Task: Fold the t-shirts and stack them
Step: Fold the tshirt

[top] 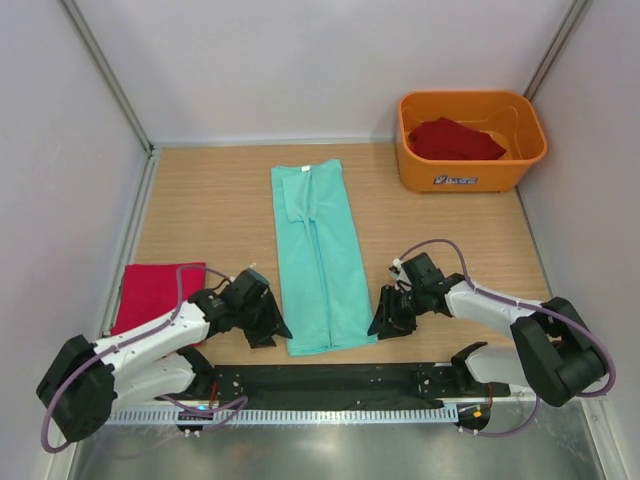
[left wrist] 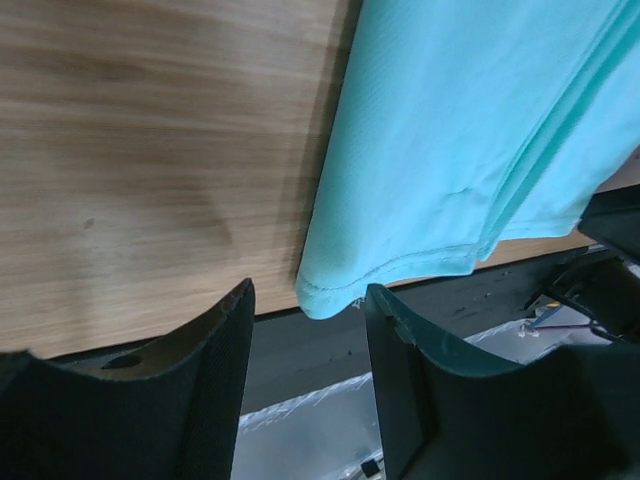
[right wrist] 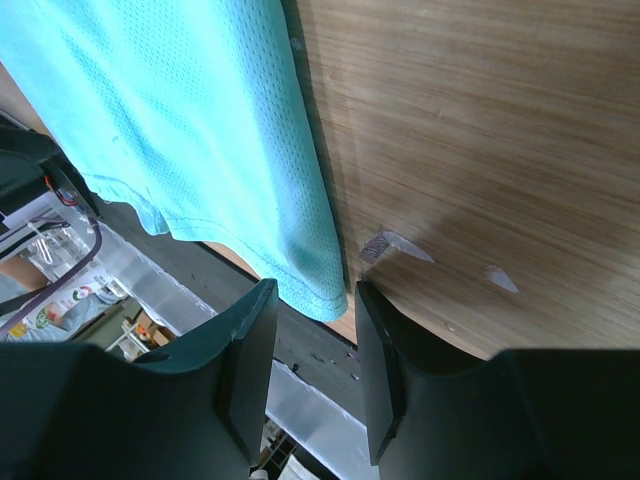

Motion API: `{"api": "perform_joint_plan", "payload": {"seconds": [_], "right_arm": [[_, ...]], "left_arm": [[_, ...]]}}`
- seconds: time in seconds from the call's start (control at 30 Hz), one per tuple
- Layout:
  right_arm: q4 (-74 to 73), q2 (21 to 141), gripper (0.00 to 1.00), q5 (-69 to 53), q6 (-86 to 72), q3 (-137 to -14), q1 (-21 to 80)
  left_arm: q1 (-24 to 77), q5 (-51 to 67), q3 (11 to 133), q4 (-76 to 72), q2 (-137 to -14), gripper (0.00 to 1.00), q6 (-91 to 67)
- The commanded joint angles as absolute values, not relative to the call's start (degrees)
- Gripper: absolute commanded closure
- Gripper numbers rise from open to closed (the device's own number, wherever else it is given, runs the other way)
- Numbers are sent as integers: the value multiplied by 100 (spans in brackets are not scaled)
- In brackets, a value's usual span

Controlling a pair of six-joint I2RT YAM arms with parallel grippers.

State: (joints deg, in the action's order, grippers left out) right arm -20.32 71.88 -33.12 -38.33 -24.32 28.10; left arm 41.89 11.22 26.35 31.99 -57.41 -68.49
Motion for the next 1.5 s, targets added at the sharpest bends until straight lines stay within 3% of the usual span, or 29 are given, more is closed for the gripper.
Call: {"api": "perform_joint_plan", "payload": {"seconds": [0.0,0.5,1.03,1.13,1.23,1.33,1.4,1.47], "right_arm": [[-1872,7119,57,-3278,-3841,-2408,2795],[-1802,7321,57,-3375,-3709,-2347,2804],[-1644,7453,58,-3480,-3735,-2180,2804],[-1565,7427,65,-3515,-3788,-2127,2813],[-1494,7418,79,-3594,-3850,-2074,2830],[-1555,7313,97,-3603,-3893,-2170,2830],[-1643,7216,99,-3577,-3920,-2320,2839],[-1845,7172,99,-3472,-3929,-2679,2839]], "left_arm": [[4630,809,2549,2927,-5836,51,-7426],[5352,528,2365,2646,-6363,57,-8112],[5379,378,2382,2716,-6478,64,-8086],[5379,387,2382,2733,-6486,68,-8069],[5379,387,2399,2768,-6469,75,-8033],[5379,369,2644,2838,-6434,92,-7990],[5379,142,2951,3022,-6451,100,-7814],[5327,44,3522,3426,-6626,100,-7526]]}}
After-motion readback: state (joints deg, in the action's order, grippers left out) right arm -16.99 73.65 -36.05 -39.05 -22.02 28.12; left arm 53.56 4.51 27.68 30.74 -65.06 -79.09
